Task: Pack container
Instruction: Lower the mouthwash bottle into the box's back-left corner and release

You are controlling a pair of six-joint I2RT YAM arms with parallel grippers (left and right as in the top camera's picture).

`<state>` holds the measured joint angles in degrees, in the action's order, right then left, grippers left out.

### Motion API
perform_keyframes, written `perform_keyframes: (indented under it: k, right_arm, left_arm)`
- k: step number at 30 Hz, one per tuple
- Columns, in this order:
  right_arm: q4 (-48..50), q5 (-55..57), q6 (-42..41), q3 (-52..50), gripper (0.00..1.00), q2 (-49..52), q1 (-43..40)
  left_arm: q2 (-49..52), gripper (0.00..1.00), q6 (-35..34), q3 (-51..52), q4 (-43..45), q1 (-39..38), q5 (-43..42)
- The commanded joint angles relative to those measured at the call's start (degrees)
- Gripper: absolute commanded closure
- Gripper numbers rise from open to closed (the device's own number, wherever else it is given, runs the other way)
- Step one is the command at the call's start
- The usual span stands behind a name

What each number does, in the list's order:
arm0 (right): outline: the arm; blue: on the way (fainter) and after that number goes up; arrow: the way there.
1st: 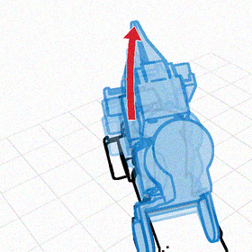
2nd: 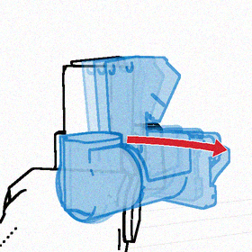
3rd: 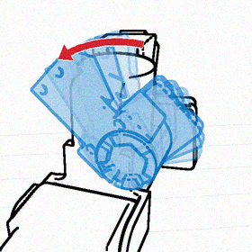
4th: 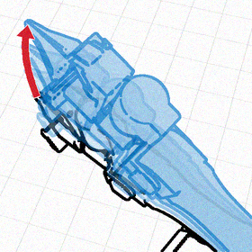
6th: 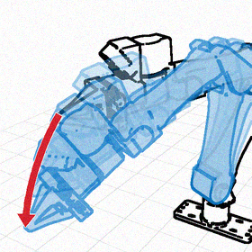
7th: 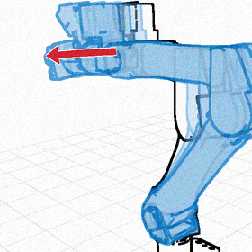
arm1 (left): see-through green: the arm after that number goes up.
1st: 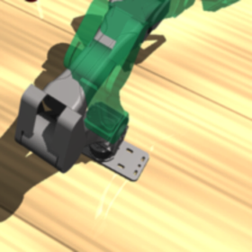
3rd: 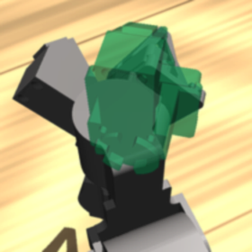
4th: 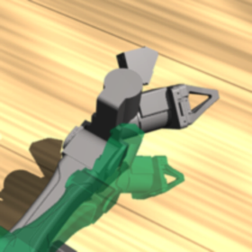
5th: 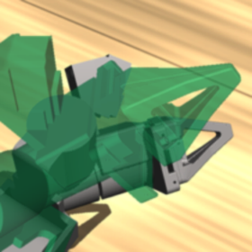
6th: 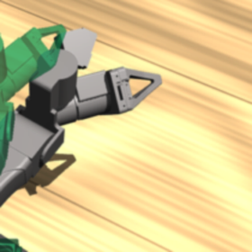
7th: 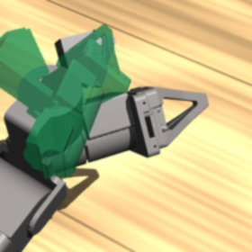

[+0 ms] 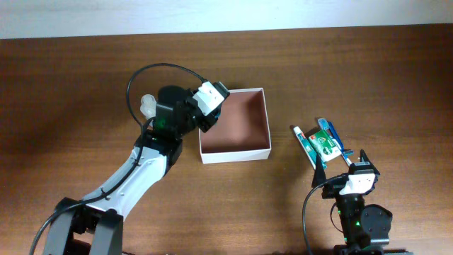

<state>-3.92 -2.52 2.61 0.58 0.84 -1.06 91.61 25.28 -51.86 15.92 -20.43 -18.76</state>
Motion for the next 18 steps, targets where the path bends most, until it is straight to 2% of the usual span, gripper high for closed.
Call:
perform_keyframes:
  k: [1, 18]
  right_arm:
    - [-0.2, -0.7, 0.0, -0.3, 0.01, -0.5, 0.3]
    - [-0.3, -0.7, 0.0, -0.3, 0.01, -0.5, 0.3]
  left_arm:
    - [-0.4, 0.93, -1.5, -0.7, 0.7, 0.2, -2.9]
    - [0.7, 0.93, -1.2, -0.7, -0.3, 0.2, 0.0]
